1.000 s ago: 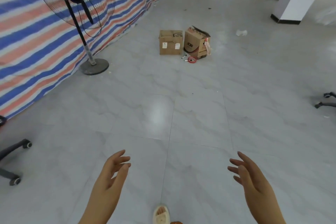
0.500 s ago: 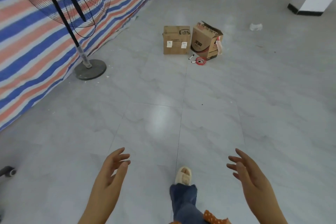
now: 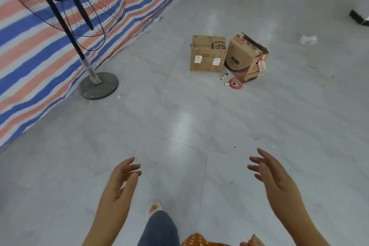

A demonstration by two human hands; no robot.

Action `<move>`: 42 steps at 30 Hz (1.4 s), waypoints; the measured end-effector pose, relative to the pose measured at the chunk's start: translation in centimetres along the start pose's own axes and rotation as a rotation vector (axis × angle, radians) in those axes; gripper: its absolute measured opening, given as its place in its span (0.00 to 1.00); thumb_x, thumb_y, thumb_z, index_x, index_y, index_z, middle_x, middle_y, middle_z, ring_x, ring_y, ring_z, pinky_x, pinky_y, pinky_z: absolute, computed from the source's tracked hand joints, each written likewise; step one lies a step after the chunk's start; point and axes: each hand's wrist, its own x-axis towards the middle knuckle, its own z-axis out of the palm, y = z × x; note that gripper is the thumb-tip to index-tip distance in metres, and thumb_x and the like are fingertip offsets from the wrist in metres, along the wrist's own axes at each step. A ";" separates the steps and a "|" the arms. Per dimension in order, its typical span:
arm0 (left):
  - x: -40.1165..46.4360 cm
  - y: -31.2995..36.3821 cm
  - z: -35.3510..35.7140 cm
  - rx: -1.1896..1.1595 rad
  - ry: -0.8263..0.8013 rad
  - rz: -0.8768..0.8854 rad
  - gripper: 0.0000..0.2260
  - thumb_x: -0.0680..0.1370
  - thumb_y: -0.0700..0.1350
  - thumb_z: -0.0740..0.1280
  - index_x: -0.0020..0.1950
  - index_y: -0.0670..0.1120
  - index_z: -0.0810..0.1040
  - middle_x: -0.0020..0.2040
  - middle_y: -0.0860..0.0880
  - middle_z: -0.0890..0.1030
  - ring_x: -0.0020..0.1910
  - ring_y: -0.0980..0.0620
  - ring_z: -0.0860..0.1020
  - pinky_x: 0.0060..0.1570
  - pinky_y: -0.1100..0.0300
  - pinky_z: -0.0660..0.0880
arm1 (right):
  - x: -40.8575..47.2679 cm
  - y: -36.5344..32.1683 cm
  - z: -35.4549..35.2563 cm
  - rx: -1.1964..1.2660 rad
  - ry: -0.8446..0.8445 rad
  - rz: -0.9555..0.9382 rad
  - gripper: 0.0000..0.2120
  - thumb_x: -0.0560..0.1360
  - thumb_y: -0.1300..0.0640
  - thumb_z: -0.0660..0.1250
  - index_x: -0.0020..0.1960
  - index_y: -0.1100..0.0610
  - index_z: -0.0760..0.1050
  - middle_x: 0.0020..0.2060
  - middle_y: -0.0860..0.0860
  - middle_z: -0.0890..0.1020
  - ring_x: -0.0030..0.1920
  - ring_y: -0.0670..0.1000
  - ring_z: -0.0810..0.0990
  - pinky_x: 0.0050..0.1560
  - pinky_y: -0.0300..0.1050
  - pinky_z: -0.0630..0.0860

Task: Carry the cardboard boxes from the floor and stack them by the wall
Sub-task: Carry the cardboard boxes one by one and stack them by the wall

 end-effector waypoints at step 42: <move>99.8 18.5 24.0 0.096 -0.173 -0.066 0.13 0.75 0.57 0.58 0.59 0.62 0.70 0.55 0.60 0.78 0.53 0.60 0.78 0.58 0.55 0.73 | 94.6 -14.5 19.3 0.056 0.113 0.226 0.14 0.81 0.54 0.57 0.57 0.35 0.70 0.50 0.36 0.82 0.50 0.40 0.81 0.58 0.49 0.75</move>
